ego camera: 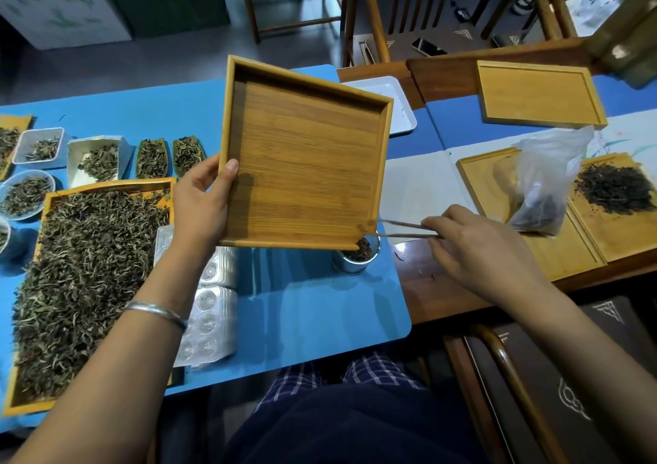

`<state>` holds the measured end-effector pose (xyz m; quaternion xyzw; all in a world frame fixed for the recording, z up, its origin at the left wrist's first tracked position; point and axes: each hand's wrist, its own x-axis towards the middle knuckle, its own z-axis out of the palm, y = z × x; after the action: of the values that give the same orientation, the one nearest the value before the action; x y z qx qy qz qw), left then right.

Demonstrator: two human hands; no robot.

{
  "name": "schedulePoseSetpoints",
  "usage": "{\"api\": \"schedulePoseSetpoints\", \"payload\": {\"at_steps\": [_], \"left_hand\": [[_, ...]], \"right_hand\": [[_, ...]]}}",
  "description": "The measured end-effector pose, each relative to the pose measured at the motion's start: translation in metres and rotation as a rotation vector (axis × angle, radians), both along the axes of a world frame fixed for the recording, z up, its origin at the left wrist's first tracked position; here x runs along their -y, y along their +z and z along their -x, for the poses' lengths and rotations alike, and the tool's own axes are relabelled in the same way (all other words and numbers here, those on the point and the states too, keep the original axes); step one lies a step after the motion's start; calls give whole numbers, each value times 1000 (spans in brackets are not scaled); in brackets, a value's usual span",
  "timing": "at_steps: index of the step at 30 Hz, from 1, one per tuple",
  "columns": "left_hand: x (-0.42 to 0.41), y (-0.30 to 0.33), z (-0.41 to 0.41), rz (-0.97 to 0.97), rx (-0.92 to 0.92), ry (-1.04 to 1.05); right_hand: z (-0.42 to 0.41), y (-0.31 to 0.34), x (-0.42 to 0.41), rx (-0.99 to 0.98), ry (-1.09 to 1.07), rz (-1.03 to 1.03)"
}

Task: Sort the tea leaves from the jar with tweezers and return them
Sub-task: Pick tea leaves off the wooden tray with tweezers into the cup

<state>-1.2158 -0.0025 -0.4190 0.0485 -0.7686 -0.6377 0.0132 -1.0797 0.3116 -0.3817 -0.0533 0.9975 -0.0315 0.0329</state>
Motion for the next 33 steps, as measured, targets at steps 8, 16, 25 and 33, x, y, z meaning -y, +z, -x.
{"api": "schedulePoseSetpoints", "payload": {"at_steps": [8, 16, 25, 33], "left_hand": [[6, -12, -7, -64, 105, 36], [13, -26, -22, -181, 249, 94], [17, -27, -32, -205, 240, 98], [-33, -16, -22, -281, 239, -16]], "right_hand": [[29, -40, 17, -24, -483, 691], [64, -66, 58, 74, -607, 1114], [66, -66, 57, 25, -578, 1162], [57, -51, 22, -247, -651, 1051]]}}
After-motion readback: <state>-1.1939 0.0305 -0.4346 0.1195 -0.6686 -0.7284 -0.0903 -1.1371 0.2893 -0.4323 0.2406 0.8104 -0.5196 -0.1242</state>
